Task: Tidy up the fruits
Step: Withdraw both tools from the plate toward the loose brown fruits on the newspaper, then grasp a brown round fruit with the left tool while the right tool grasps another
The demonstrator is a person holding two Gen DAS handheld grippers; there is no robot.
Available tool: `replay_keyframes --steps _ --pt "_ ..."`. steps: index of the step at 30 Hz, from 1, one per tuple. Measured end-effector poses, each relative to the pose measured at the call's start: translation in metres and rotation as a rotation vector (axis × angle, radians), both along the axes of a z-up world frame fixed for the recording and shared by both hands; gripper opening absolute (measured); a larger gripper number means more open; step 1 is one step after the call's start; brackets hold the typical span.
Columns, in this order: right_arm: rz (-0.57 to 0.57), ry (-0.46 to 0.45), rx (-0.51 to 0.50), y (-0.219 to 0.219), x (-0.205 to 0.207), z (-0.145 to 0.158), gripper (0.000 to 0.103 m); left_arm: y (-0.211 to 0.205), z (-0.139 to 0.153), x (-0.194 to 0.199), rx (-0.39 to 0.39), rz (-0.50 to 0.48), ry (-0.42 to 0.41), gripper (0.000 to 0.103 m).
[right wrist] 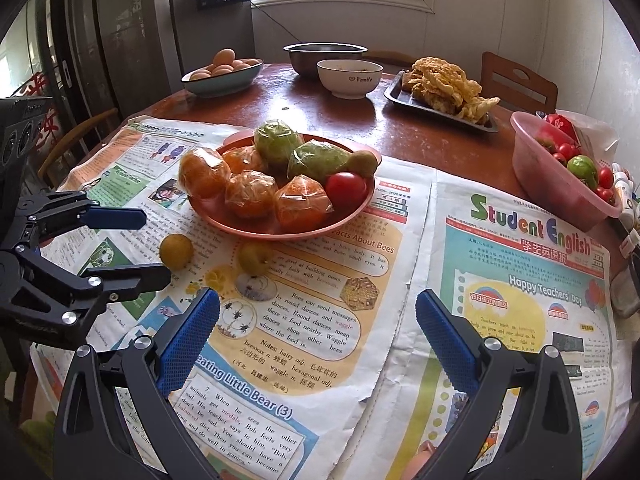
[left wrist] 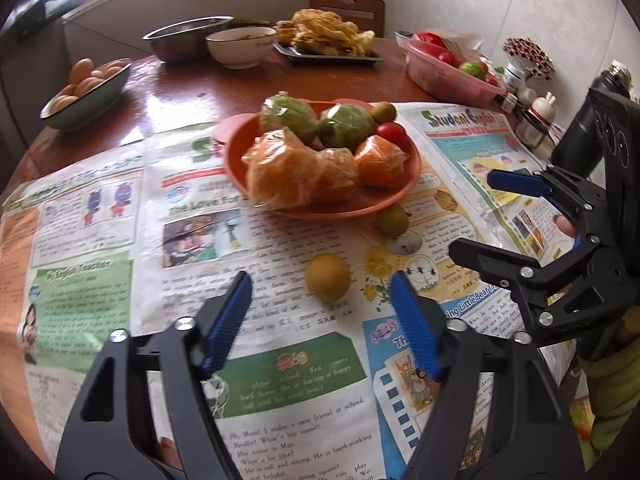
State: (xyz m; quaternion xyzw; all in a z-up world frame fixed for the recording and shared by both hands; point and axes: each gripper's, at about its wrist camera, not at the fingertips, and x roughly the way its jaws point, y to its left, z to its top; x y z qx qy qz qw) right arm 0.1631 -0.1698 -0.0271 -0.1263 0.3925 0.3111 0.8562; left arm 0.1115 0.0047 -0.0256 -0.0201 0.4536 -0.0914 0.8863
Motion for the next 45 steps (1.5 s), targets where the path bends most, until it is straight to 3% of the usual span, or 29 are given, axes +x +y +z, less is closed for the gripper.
replay_keyframes --steps 4,6,8,9,10,13,15,18,26,37,45 --pt "0.009 0.011 0.0 0.004 0.004 -0.004 0.098 -0.003 -0.003 0.005 -0.009 -0.018 0.011 0.05" --pt "0.01 0.014 0.001 0.007 0.007 -0.007 0.097 -0.003 -0.005 0.006 -0.013 -0.025 0.014 0.036" --pt "0.018 0.024 -0.001 0.01 0.008 -0.009 0.094 -0.003 -0.006 0.008 -0.013 -0.029 0.019 0.034" --pt "0.023 0.024 -0.004 0.013 0.009 -0.01 0.09 -0.002 -0.006 0.009 -0.014 -0.027 0.02 0.034" --pt "0.031 0.027 -0.009 0.016 0.01 -0.012 0.081 -0.001 -0.006 0.009 -0.016 -0.026 0.022 0.034" --pt "0.045 0.037 -0.02 0.025 0.011 -0.015 0.075 0.002 -0.007 0.011 -0.019 -0.022 0.026 0.034" --pt "0.056 0.042 -0.021 0.03 0.012 -0.016 0.068 0.003 -0.008 0.011 -0.023 -0.022 0.03 0.026" --pt "0.073 0.049 -0.022 0.037 0.014 -0.017 0.057 0.004 -0.009 0.012 -0.031 -0.024 0.032 0.026" --pt "0.113 0.059 -0.011 0.05 0.015 -0.016 0.022 0.005 -0.01 0.014 -0.043 -0.028 0.036 0.023" --pt "0.102 0.086 0.043 0.031 0.004 -0.009 0.022 0.003 -0.009 0.015 -0.043 -0.035 0.036 0.018" --pt "0.095 0.082 0.086 0.015 -0.005 0.002 0.022 0.008 0.009 0.007 -0.047 -0.028 0.005 0.018"
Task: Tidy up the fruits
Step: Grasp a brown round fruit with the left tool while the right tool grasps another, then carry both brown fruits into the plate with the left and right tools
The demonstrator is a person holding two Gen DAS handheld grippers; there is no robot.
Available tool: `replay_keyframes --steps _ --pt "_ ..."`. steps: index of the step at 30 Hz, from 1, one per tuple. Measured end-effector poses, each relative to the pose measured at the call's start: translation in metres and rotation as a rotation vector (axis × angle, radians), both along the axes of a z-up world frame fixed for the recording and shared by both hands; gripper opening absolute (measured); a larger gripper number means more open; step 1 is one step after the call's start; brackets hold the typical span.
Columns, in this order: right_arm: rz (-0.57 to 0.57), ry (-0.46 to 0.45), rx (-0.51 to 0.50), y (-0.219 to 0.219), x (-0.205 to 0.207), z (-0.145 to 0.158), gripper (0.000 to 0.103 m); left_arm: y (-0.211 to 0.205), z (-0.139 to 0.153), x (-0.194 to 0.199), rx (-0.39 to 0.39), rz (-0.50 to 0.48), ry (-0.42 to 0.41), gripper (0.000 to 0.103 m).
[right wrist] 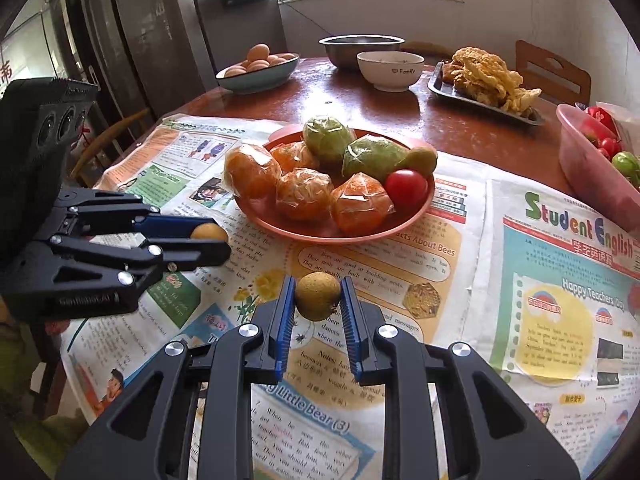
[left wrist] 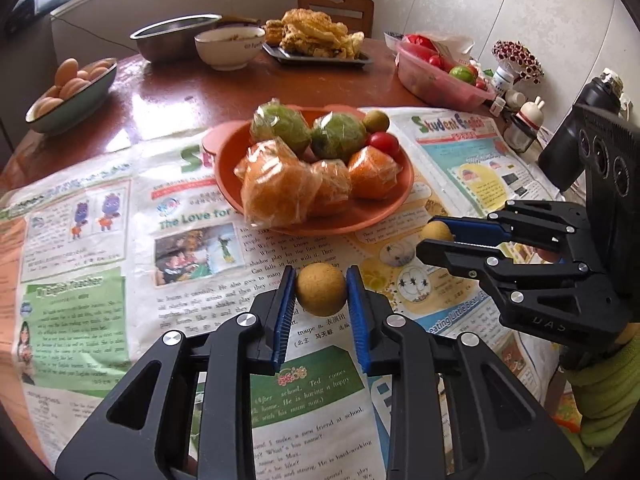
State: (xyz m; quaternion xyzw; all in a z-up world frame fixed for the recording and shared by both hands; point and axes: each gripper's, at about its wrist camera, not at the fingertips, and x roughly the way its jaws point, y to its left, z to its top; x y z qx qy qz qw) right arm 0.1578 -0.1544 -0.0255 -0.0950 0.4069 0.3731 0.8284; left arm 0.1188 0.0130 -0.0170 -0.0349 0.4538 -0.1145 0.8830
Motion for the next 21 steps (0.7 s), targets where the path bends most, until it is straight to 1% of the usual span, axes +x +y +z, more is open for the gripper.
replay_keyframes --steps 12,21 --pt "0.014 -0.041 0.039 0.0 0.0 0.023 0.022 0.008 0.034 -0.001 0.027 0.022 -0.056 0.018" --pt "0.03 -0.068 0.055 0.008 0.01 0.038 0.022 0.02 0.049 0.015 0.025 0.046 -0.079 0.018"
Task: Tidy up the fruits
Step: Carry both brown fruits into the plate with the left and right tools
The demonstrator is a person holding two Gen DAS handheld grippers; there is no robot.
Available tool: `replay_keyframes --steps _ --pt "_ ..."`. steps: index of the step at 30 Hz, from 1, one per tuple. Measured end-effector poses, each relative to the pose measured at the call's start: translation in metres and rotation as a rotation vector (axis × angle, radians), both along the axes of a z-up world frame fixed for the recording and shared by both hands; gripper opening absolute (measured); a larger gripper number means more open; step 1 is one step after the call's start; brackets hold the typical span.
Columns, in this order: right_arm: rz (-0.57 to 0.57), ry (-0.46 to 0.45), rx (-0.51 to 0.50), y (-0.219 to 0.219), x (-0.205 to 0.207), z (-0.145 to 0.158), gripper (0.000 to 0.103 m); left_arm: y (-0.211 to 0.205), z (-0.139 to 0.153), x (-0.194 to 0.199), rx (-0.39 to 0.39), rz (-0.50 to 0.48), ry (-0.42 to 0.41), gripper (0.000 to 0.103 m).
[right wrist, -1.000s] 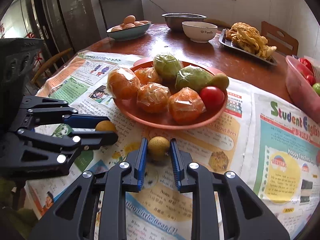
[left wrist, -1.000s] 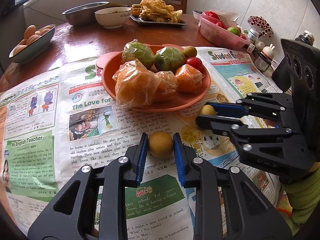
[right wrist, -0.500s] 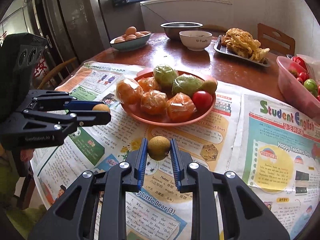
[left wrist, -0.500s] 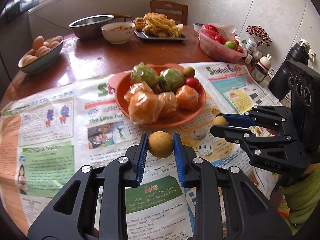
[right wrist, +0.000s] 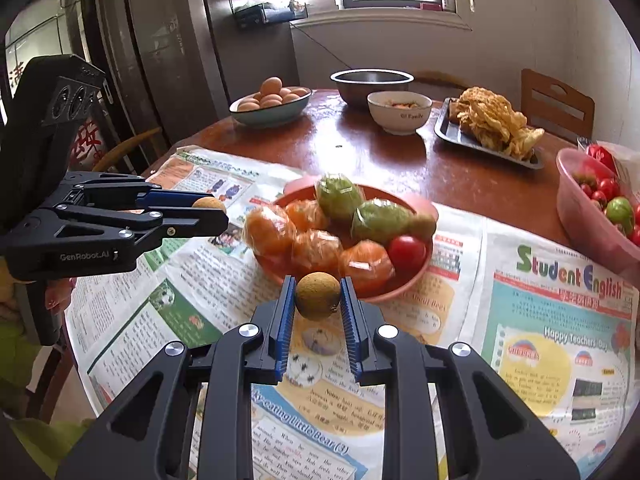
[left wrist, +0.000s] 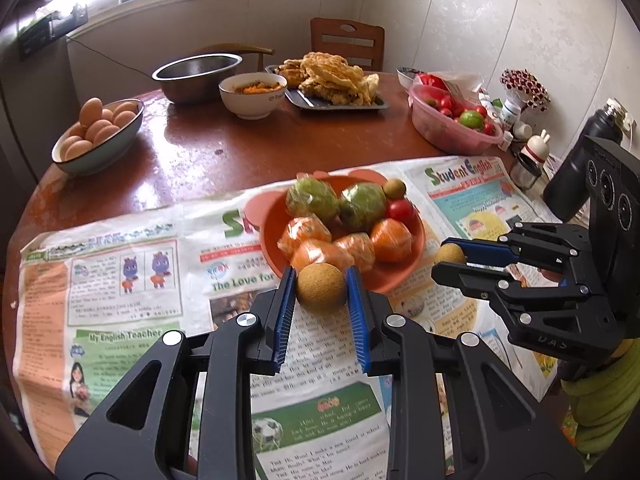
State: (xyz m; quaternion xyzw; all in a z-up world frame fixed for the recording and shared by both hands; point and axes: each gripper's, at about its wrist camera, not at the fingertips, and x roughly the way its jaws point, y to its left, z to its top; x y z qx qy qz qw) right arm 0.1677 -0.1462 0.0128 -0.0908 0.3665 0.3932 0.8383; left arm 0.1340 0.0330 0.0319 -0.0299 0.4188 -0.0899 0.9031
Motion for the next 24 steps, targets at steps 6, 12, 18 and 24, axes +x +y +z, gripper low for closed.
replay_keyframes --steps 6,12,18,24 --pt "0.004 -0.007 0.007 0.006 0.008 0.004 0.022 0.007 0.001 0.015 -0.005 0.009 -0.001 0.018" --pt "0.003 -0.006 0.006 0.009 0.015 0.004 0.022 0.013 -0.004 0.033 -0.007 0.015 0.013 0.018" --pt "-0.002 -0.005 0.003 0.013 0.024 0.004 0.022 0.016 -0.011 0.047 -0.013 0.009 0.022 0.018" --pt "-0.008 -0.003 0.0 0.015 0.029 0.001 0.022 0.018 -0.019 0.06 -0.02 0.0 0.035 0.018"
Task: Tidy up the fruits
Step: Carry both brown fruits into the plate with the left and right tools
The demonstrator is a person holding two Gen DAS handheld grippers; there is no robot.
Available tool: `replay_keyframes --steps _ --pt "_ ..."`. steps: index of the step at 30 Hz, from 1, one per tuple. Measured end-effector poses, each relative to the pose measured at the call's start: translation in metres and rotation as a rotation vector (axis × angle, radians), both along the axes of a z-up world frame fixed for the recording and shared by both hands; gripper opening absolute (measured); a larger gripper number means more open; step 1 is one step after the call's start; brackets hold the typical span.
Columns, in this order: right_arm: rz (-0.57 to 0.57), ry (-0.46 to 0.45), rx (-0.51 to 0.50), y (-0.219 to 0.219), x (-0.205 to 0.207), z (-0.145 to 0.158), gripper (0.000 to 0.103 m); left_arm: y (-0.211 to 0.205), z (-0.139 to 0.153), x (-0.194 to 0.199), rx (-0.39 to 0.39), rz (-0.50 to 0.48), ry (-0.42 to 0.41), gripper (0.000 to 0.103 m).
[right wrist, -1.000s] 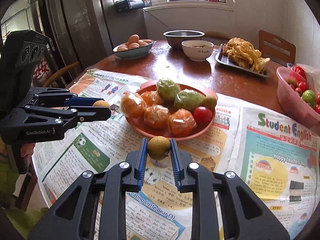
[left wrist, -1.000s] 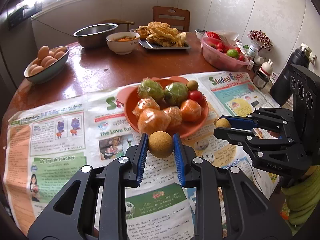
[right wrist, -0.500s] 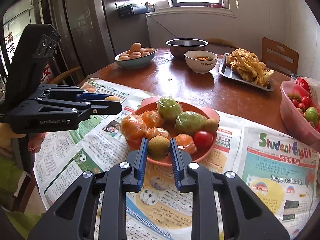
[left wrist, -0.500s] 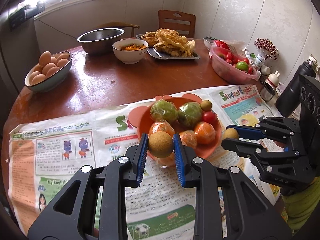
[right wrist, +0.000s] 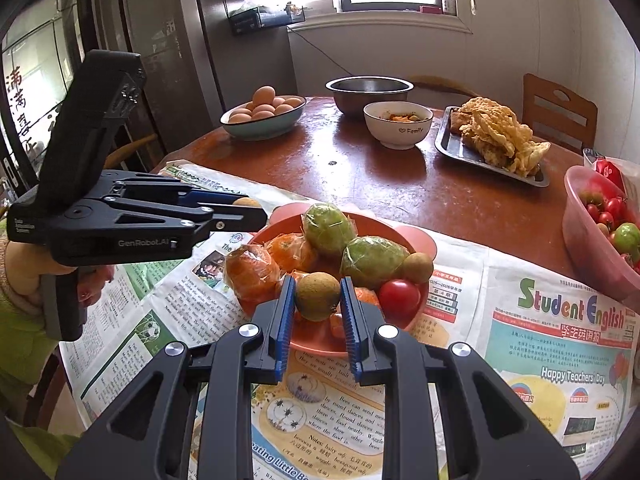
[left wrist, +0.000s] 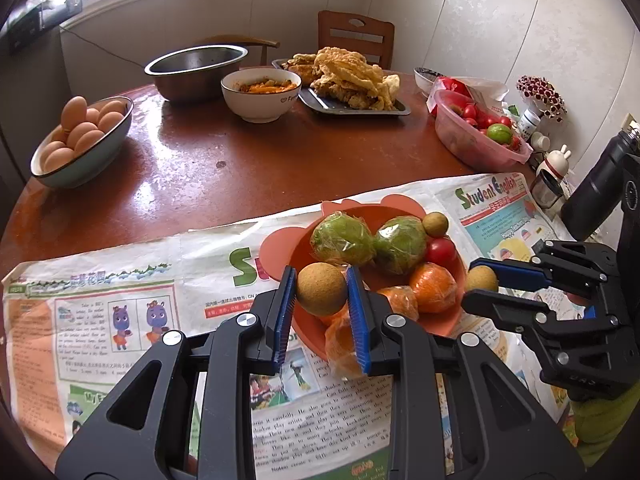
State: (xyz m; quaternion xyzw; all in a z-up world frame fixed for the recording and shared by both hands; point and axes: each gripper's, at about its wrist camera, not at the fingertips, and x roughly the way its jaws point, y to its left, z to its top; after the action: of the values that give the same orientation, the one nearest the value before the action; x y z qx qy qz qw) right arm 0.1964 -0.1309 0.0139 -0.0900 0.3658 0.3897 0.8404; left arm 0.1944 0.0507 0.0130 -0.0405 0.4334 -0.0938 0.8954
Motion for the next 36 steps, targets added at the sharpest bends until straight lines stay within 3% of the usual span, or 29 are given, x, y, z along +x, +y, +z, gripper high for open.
replay_keyframes --steps 11,36 --pt "-0.015 0.023 -0.012 0.0 0.004 -0.011 0.022 -0.001 -0.019 0.02 -0.009 -0.022 0.024 0.018" --pt "0.011 0.003 -0.063 0.021 -0.009 -0.03 0.022 0.001 -0.023 0.027 -0.015 -0.023 0.023 0.018"
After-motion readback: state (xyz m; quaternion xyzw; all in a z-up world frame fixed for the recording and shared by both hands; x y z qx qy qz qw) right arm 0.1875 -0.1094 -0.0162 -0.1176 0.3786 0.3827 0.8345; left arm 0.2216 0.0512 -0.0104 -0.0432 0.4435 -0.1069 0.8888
